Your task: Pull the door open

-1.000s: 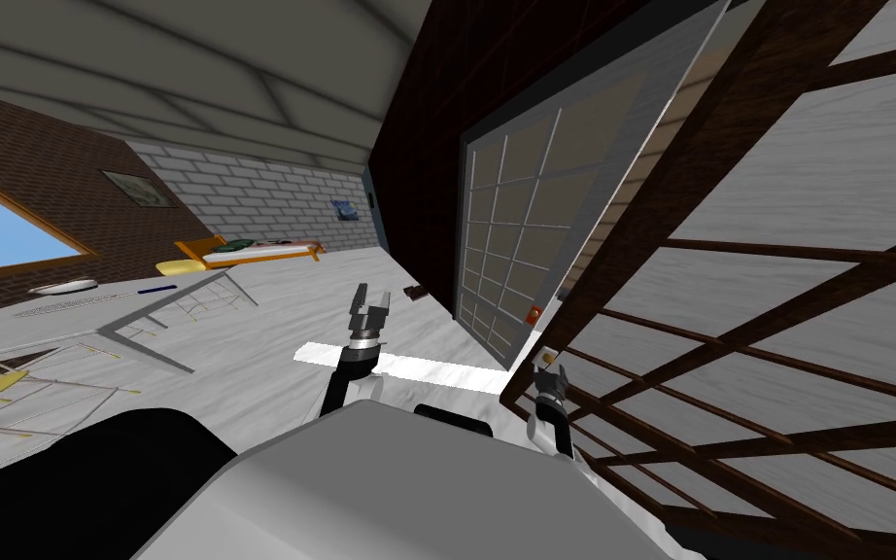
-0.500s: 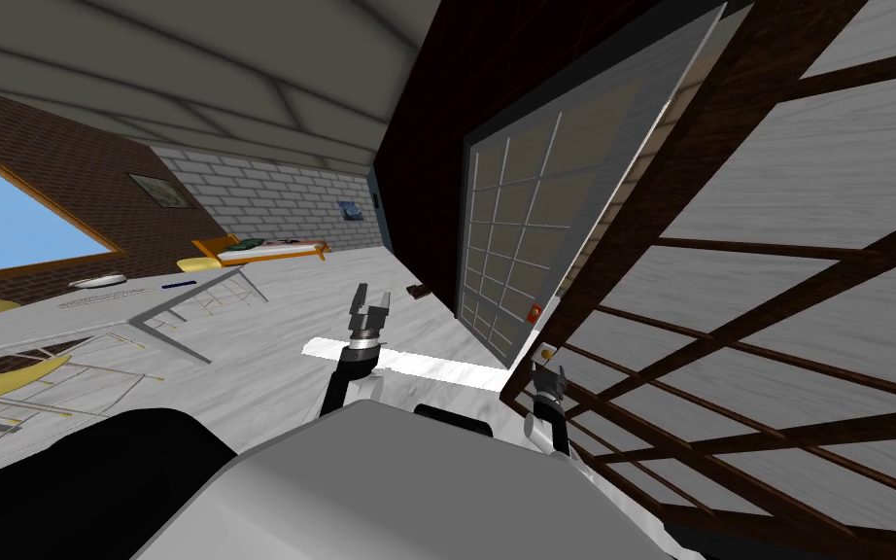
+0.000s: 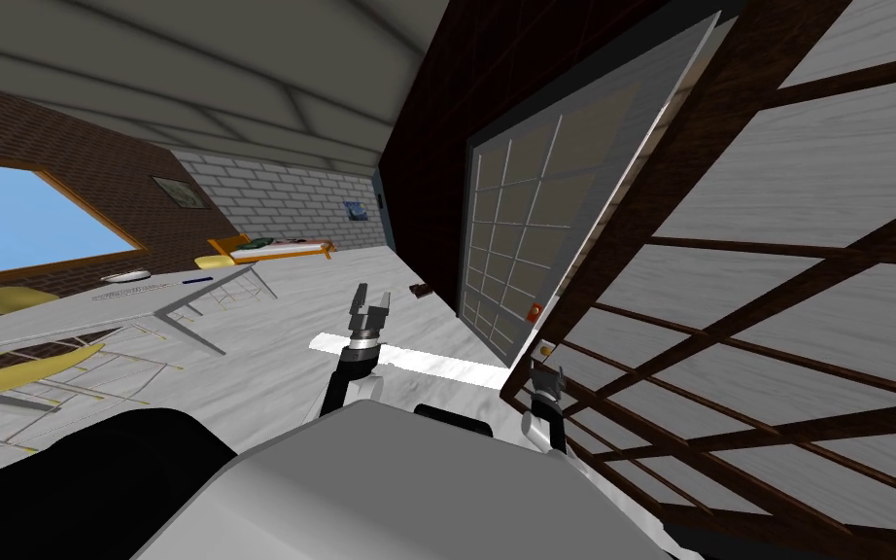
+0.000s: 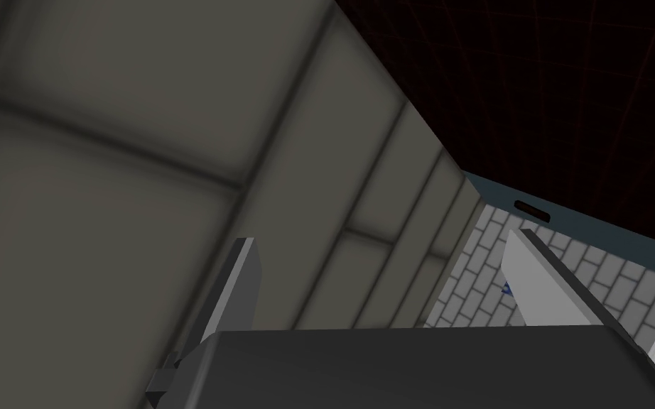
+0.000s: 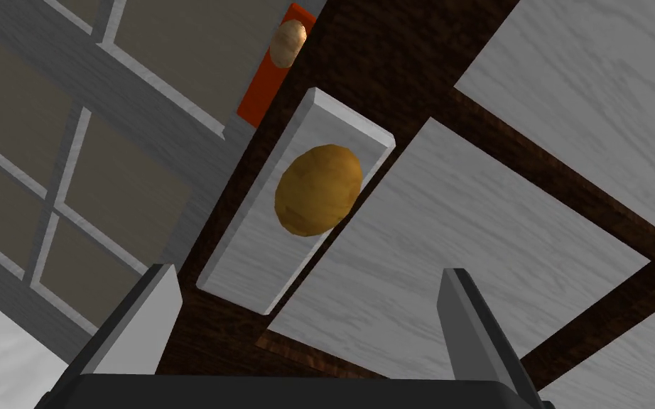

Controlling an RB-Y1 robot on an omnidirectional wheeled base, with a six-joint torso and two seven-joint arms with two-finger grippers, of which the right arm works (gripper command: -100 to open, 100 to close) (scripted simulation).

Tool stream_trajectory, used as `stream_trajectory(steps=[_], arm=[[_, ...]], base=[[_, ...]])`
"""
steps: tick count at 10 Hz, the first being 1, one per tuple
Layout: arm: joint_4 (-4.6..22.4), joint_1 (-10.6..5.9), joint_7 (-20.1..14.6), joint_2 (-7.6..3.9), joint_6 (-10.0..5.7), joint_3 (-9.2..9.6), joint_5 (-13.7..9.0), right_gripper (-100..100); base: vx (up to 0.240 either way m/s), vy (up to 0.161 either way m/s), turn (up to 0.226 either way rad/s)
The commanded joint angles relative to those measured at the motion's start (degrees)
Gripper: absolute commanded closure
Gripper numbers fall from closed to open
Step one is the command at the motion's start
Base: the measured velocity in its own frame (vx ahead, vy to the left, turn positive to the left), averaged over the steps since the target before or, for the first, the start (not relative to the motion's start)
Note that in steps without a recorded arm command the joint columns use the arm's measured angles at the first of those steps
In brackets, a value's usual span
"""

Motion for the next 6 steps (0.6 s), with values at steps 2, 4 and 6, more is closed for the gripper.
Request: stream_trajectory(steps=[2,4,6], arm=[[-0.2,-0.09,-4.4,0.42,-0.48,0.83,-1.8,-100],[-0.3,-0.14,-7.3,0.59,-0.70,1.20,-2.6,-100],[-0.3,-0.19,-9.8,0.77,-0.91,1.56,-3.4,-100]], base=[[-0.066,-0.011,0.070],[-0.061,-0.016,0.030],[-0.045,-0.002,0.038]])
